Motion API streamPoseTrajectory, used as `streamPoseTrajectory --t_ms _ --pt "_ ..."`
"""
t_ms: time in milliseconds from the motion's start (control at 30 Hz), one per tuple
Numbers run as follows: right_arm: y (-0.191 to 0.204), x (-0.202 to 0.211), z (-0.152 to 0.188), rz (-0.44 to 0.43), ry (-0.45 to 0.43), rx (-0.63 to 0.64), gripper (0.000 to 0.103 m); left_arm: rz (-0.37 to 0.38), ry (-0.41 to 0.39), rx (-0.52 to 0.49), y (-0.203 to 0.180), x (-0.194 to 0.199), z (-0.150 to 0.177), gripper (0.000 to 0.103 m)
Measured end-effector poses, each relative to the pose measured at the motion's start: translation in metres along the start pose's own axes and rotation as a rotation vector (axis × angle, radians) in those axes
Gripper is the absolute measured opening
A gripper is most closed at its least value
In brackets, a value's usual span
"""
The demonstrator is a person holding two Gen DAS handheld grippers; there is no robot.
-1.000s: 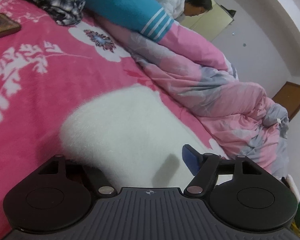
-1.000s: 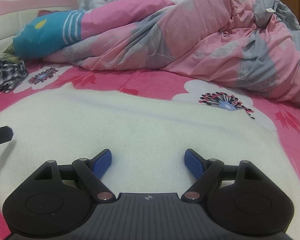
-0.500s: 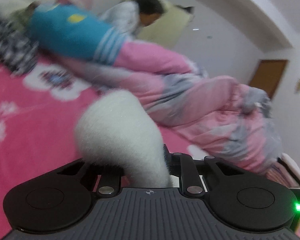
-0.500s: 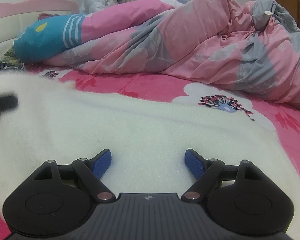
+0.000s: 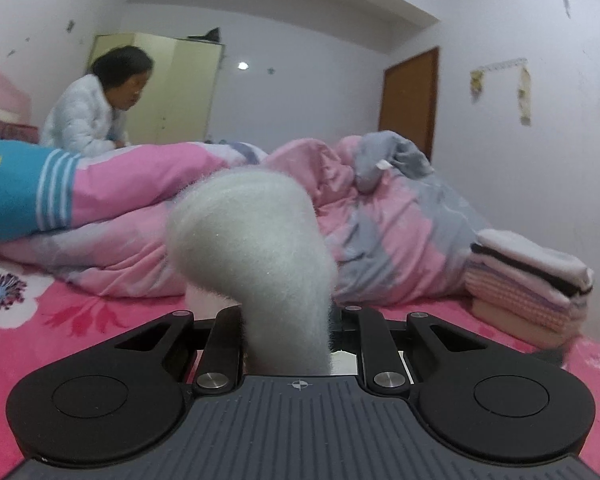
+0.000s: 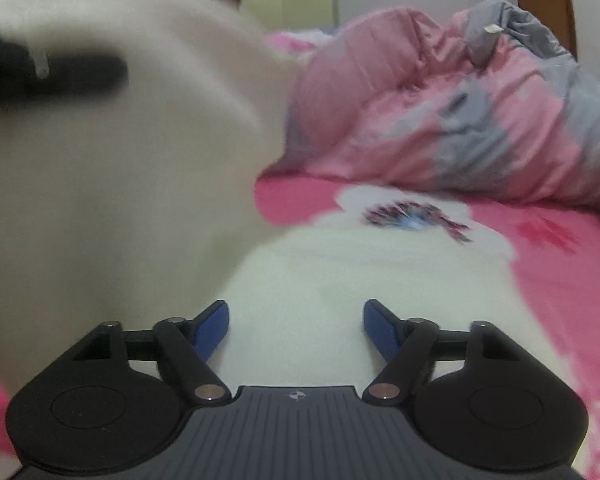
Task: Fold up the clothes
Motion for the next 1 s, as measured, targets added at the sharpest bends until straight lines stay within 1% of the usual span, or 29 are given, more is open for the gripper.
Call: streamPoseTrajectory --t_ms 67,133,167,300,367,400,467,500,533,567,633,700,767,833,867,933,1000 --pt "-0.007 0.002 0.001 -0.022 -0.005 -0.022 0.076 0.015 0.015 -0.024 -0.011 -0.006 0.003 0.017" --pt "-0.014 0.005 0.000 -0.047 -0.015 -0.049 0.072 0.036 0.028 -0.045 -0.024 -0.012 0.004 0.017" --pt "-0.024 0.011 0.003 -0.068 -0.023 -0.086 0.068 0.047 0.033 -0.050 -0.029 -0.014 0.005 0.017" --pt "-0.083 0.065 0.029 -0.123 -0.070 -0.353 0.069 0.118 0.063 -0.111 -0.061 -0.032 0.020 0.017" --pt "-0.114 0.093 0.042 -0.149 -0.094 -0.489 0.069 0.156 0.121 -0.194 -0.085 -0.044 0.043 0.017" --pt "-0.129 0.107 0.049 -0.162 -0.106 -0.556 0.069 0.161 0.143 -0.260 -0.094 -0.048 0.058 0.018" --pt "-0.154 0.128 0.066 -0.178 -0.114 -0.686 0.071 0.172 0.184 -0.392 -0.112 -0.055 0.088 0.027" --pt "-0.162 0.134 0.073 -0.187 -0.112 -0.735 0.071 0.174 0.198 -0.460 -0.122 -0.058 0.102 0.036" --pt "-0.166 0.137 0.077 -0.202 -0.117 -0.768 0.071 0.163 0.165 -0.537 -0.129 -0.053 0.109 0.039" --pt "-0.169 0.140 0.081 -0.218 -0.125 -0.798 0.071 0.156 0.158 -0.562 -0.133 -0.050 0.108 0.041" --pt "-0.175 0.146 0.088 -0.251 -0.141 -0.858 0.072 0.204 0.170 -0.532 -0.129 -0.045 0.101 0.055" --pt "-0.179 0.150 0.092 -0.294 -0.159 -0.912 0.073 0.263 0.183 -0.472 -0.118 -0.036 0.092 0.057" --pt "-0.181 0.151 0.091 -0.349 -0.181 -0.950 0.073 0.300 0.194 -0.433 -0.109 -0.021 0.084 0.057" --pt "-0.180 0.154 0.088 -0.393 -0.193 -0.969 0.074 0.323 0.198 -0.396 -0.099 0.000 0.078 0.061" --pt "-0.177 0.154 0.086 -0.405 -0.187 -0.965 0.075 0.330 0.204 -0.378 -0.094 0.009 0.076 0.062" --pt "-0.169 0.152 0.081 -0.427 -0.172 -0.950 0.076 0.318 0.227 -0.347 -0.083 0.025 0.071 0.063" --pt "-0.162 0.150 0.075 -0.449 -0.157 -0.936 0.078 0.266 0.259 -0.354 -0.070 0.034 0.069 0.063"
Point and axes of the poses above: each gripper's, at about its wrist camera, not at the fingertips, and x roughly against the way its jaws point, y to its left, z to its underside, the point moved 1 cm from there along -x, roughly the way its jaws point, and after that the axes turned 2 degrees about -z, right-handed, at the moved point
